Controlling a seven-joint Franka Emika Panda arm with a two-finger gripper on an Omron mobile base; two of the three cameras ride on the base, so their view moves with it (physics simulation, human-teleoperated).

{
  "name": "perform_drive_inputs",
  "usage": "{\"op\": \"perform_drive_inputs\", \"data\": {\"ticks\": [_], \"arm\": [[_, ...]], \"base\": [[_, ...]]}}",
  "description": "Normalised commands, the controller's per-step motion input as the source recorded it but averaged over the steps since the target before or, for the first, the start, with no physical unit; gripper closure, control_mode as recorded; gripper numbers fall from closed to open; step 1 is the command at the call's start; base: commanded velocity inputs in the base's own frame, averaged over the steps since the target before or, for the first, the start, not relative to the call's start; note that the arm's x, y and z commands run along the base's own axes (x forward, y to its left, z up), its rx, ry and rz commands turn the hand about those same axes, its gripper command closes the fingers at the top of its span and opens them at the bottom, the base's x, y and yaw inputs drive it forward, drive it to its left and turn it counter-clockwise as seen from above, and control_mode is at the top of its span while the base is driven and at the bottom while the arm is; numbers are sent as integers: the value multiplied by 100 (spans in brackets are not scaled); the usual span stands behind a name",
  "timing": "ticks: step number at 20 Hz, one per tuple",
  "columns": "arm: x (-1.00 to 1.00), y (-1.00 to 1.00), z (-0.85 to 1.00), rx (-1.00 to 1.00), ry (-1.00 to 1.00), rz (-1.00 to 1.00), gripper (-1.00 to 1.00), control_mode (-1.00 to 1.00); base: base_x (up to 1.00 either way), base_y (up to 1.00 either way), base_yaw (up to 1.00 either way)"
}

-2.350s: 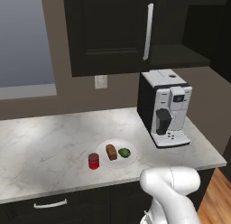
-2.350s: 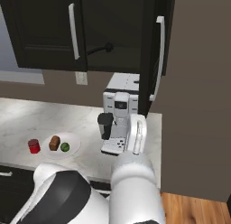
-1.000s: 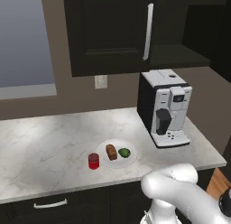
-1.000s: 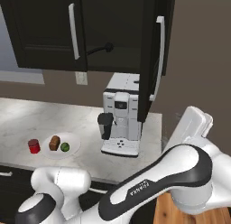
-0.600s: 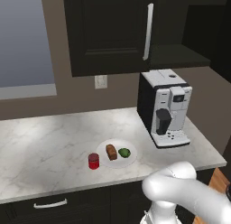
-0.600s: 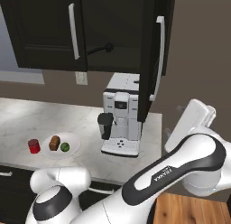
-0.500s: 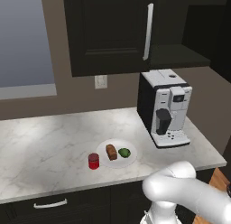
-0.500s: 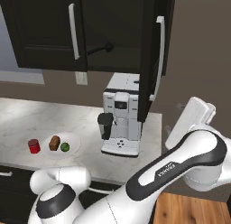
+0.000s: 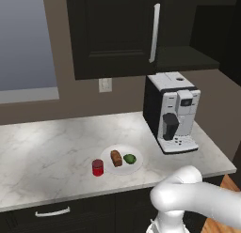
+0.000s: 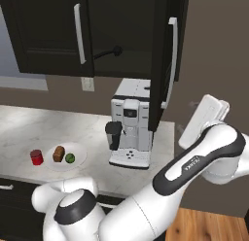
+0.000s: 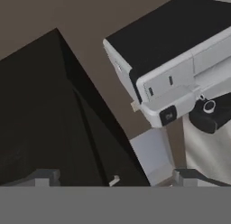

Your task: Pick the avocado and bread from the counter and place them on the plate. Then pick the jam from the cabinet and place it next to the plate. Lastly close the cabinet door.

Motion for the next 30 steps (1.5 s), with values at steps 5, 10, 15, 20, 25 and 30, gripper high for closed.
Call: {"op": "perform_drive_inputs", "data": {"ticks": [5,10,15,20,25,30], "arm": [[36,0,0,2,-3,8,-100,-100],[7,0,19,4,-13,10,-100,-100],[0,0,37,2,-18,12,-100,-100],[2,18,17,0,-11,9,-100,-100],[0,51,12,-1,-4,2,-100,-100],[0,59,29,-2,-6,0,-100,-100]], "base": [[0,0,0],[0,0,0],[0,0,0],[0,0,0],[0,0,0],[0,0,0]]}}
